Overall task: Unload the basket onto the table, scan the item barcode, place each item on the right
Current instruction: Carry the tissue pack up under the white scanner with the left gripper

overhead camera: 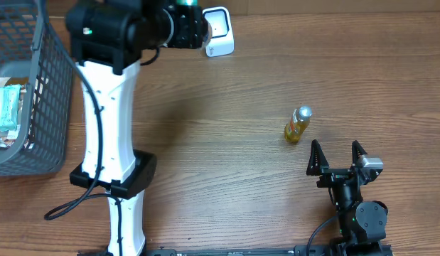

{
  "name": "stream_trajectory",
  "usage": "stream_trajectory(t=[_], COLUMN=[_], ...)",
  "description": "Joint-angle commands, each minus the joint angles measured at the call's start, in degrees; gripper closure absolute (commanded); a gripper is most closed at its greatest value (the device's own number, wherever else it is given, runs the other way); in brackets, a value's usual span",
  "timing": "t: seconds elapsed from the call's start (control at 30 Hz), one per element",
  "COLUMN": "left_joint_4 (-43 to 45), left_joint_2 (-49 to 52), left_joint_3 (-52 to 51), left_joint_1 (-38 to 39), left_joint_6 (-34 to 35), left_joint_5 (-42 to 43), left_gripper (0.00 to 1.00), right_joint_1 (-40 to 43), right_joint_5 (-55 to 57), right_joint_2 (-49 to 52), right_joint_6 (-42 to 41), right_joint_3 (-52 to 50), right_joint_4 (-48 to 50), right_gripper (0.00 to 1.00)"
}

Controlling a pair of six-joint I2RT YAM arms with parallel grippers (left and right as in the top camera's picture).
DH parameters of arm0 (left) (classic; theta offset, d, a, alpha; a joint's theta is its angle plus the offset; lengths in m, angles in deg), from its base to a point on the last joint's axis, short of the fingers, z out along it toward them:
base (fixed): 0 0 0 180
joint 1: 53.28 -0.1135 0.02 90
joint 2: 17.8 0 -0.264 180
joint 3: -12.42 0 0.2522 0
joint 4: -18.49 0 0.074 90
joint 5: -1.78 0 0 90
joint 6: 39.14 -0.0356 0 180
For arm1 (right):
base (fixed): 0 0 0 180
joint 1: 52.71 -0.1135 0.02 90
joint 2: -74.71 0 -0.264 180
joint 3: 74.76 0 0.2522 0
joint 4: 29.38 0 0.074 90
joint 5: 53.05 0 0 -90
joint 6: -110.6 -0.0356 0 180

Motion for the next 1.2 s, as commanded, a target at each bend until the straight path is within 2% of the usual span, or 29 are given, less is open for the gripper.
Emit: stream_trajectory(t=[0.0, 0.3, 0.7, 0.73, 0.8, 0.93, 1.17], left_joint_4=[0.2, 0.2, 2.0, 2.2, 3.0, 5.0, 9.6], left_joint_2=[-1.8, -1.8, -1.8, -1.8, -1.8, -1.8, -1.8], left_joint_3=[-2.6, -14.9, -32.8, -34.1, -36.7, -41.1, -48.4], left_joint_1=[1.0, 2.7, 4.2, 4.2, 4.3, 4.8, 7.4], left_joint_6=[-0.9, 0.5, 15.1, 16.9, 18.9, 19.1, 21.6], left_joint_5=[-3.5, -4.0, -3.5, -3.5, -2.8, -1.7, -1.8], left_gripper=[0.49, 0.45, 0.46, 0.49, 0.63, 0.81, 0.85], right_joint_1=[0.1, 0.1, 0.1, 0.1, 0.1, 0.1, 0.1], right_joint_5=[-0.1, -0.1, -0.1, -0.1, -0.1, -0.1, -0.1], right_joint_2=[-0.6, -0.6, -0.6, -0.6, -0.6, -0.6, -0.6], right_joint_6=[0.3, 0.3, 0.3, 0.3, 0.3, 0.3, 0.3], right_joint_3=[-0.6, -0.6, -0.6, -0.6, -0.6, -0.6, -0.6], right_joint_4=[0.3, 0.3, 0.3, 0.3, 0.3, 0.3, 0.3], right_gripper=[0.0, 0.0, 0.0, 0.0, 0.0, 0.0, 0.0])
